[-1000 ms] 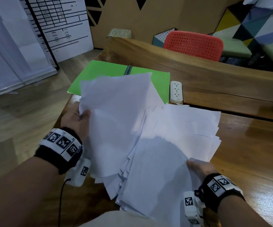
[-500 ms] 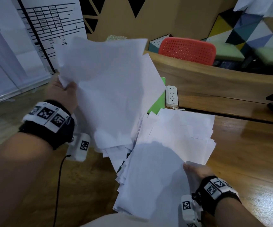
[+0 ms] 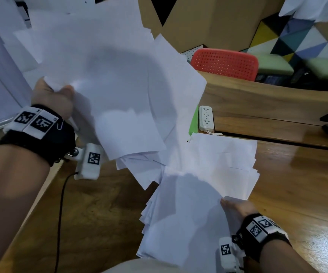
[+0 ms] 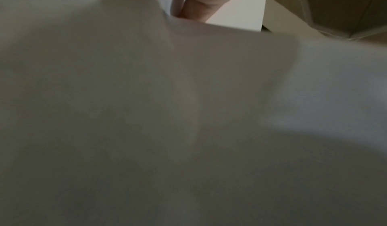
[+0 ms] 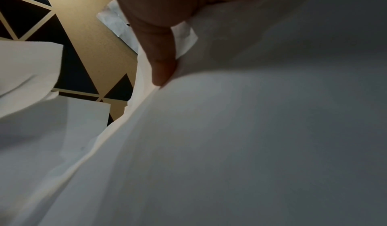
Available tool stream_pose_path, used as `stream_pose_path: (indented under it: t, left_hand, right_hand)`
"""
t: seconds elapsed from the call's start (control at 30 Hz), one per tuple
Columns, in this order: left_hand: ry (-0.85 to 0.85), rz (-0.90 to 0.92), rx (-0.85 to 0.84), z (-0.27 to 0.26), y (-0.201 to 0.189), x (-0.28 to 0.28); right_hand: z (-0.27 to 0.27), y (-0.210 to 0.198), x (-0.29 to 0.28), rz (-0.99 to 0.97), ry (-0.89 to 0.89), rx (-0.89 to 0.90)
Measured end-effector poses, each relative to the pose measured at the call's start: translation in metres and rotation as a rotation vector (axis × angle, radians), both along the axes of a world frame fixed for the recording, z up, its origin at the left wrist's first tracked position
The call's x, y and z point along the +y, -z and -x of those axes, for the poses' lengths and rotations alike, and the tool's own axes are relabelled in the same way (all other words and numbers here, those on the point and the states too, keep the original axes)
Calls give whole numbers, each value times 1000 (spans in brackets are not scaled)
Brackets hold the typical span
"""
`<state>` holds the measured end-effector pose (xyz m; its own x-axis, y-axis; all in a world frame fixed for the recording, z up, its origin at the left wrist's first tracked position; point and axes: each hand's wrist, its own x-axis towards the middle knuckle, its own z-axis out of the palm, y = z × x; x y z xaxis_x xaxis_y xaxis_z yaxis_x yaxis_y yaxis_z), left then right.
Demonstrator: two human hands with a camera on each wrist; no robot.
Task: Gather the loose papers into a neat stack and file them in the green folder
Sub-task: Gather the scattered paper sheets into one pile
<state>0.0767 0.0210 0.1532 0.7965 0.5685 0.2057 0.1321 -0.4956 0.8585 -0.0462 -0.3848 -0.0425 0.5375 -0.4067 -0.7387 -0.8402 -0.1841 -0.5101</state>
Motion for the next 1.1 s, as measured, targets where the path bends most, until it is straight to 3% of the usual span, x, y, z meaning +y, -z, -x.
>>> stream_pose_path:
  t: [0.1,0.2,0.37,0.57,0.77,0.9,1.1]
  left_hand:
    - [62,19,39,0,19,-1]
    - [102,27,120,4,49,-5]
    - [30,-45,408,8,105,15]
    - [15,-101,573,24,149,47]
    - [132,-53,744,46,188,65]
    - [229,13,767,43,229,82]
    - [263,121,737,45,206,63]
  right_hand:
    - [4,4,-2,-44,41,2]
    - [4,42,-25,-90,63,-37]
    - [15,-2,-6,-78,6,-45]
    - [18,1,-19,-94,-5,-88]
    - [17,1,-27,-133,-6,-122]
    - [14,-9,-26,-166,8,-127]
    - [9,1,-25,-96,52,-132]
